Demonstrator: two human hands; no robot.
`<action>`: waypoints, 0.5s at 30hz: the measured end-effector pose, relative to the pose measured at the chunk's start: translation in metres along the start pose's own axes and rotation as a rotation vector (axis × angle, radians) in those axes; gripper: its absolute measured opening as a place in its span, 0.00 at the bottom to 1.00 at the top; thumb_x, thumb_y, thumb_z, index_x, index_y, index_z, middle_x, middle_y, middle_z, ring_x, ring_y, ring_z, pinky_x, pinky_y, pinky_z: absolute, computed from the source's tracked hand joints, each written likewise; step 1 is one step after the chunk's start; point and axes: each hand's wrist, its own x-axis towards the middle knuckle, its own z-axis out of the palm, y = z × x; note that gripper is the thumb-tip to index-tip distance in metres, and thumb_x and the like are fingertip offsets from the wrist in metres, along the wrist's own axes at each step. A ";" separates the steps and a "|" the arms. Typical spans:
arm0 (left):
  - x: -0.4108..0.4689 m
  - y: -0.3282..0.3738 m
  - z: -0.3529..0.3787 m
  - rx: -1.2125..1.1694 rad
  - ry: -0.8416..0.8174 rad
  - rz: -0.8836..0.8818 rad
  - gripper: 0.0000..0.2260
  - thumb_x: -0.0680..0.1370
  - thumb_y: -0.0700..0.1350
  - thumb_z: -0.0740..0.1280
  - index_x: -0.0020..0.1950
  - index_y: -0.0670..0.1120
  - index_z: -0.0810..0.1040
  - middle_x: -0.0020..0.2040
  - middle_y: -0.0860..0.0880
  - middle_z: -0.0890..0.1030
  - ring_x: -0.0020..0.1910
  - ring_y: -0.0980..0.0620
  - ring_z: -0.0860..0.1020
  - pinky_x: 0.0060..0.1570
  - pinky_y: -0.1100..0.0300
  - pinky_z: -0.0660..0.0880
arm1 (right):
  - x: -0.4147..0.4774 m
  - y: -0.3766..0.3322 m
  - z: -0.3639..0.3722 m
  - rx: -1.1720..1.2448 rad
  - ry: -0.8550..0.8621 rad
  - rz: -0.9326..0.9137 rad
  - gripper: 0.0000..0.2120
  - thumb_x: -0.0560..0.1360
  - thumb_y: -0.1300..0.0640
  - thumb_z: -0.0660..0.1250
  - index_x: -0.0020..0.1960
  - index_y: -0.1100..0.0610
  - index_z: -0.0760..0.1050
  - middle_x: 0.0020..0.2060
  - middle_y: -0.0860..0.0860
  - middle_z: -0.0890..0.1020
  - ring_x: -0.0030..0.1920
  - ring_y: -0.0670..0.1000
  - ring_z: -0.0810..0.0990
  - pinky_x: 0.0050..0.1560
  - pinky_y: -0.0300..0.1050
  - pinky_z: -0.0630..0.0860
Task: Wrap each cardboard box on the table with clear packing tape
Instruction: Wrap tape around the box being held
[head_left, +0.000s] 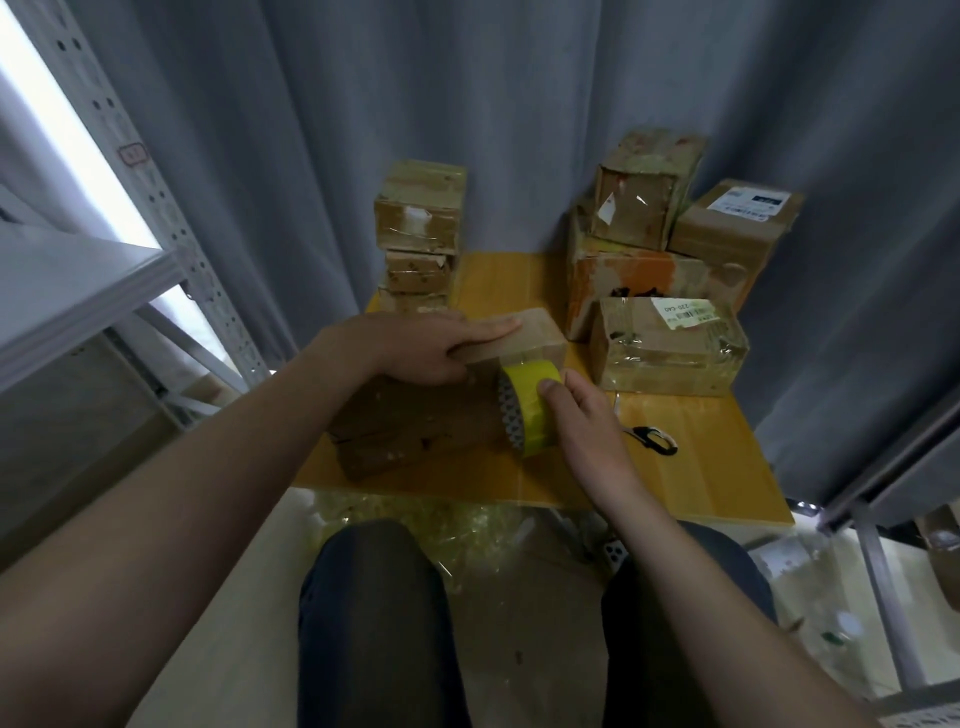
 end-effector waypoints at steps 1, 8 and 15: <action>-0.003 0.000 0.002 0.014 0.028 0.018 0.37 0.84 0.52 0.64 0.77 0.75 0.40 0.71 0.47 0.66 0.68 0.45 0.70 0.66 0.49 0.69 | 0.000 0.000 0.002 0.013 0.006 0.000 0.14 0.84 0.50 0.60 0.49 0.60 0.77 0.38 0.51 0.76 0.39 0.48 0.75 0.41 0.47 0.70; -0.009 0.017 0.014 0.265 0.161 0.109 0.41 0.84 0.42 0.60 0.71 0.82 0.38 0.80 0.46 0.55 0.69 0.38 0.68 0.63 0.39 0.74 | -0.009 0.002 0.013 0.047 0.060 -0.020 0.21 0.78 0.45 0.59 0.52 0.64 0.74 0.40 0.55 0.74 0.39 0.52 0.73 0.40 0.48 0.69; -0.006 0.000 -0.005 -0.065 0.041 0.153 0.31 0.85 0.47 0.63 0.73 0.80 0.55 0.70 0.51 0.64 0.67 0.49 0.68 0.70 0.48 0.67 | -0.013 -0.007 0.000 -0.028 0.038 -0.088 0.17 0.86 0.50 0.59 0.41 0.53 0.76 0.29 0.41 0.75 0.32 0.39 0.73 0.35 0.34 0.68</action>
